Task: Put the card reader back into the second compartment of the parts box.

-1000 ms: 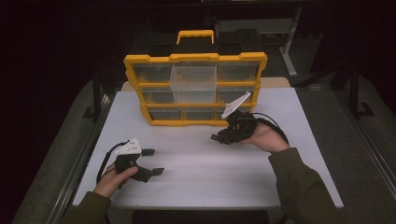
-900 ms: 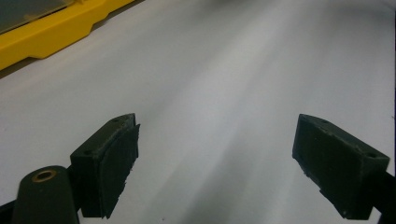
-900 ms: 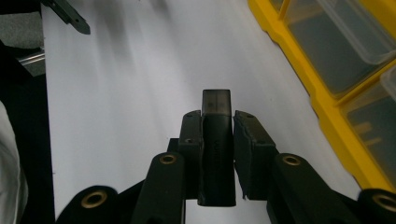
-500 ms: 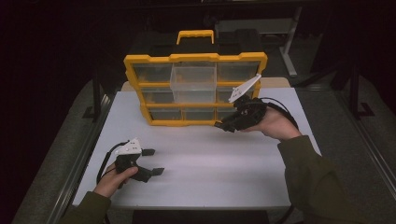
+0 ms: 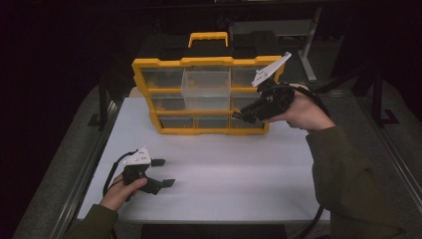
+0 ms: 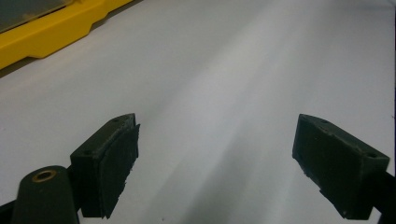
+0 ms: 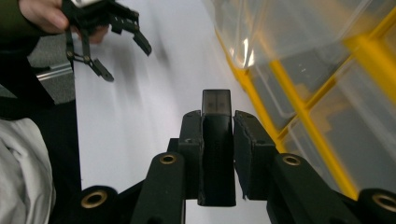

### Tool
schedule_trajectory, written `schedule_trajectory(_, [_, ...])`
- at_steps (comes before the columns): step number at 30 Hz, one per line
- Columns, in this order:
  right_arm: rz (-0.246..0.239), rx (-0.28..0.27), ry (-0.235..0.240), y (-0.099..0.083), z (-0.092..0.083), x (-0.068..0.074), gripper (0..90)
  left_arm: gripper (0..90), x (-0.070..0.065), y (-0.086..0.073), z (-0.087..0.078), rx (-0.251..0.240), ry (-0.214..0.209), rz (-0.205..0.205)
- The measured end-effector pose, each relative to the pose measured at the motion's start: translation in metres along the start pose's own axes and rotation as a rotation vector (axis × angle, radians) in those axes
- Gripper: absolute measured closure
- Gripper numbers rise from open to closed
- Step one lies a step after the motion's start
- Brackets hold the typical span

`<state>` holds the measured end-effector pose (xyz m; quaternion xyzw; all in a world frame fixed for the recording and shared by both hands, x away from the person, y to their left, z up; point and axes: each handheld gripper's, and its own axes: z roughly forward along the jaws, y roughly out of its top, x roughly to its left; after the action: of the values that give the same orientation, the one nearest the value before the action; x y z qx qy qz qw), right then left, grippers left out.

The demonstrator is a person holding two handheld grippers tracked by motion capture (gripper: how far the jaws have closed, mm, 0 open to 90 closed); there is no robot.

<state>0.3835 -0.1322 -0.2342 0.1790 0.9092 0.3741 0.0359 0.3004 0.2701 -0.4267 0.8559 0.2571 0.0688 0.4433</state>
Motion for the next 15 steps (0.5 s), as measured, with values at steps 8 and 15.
schedule_trajectory(8, [-0.019, -0.012, -0.028, 0.02, -0.026, -0.001, 72.6, 14.2, 0.0, 0.0, 0.0, 0.0, -0.002, -0.003])
schedule_trajectory(15, [-0.019, -0.046, -0.051, 0.038, -0.049, -0.006, 72.6, 14.2, 0.0, 0.0, 0.001, 0.001, -0.005, -0.005])
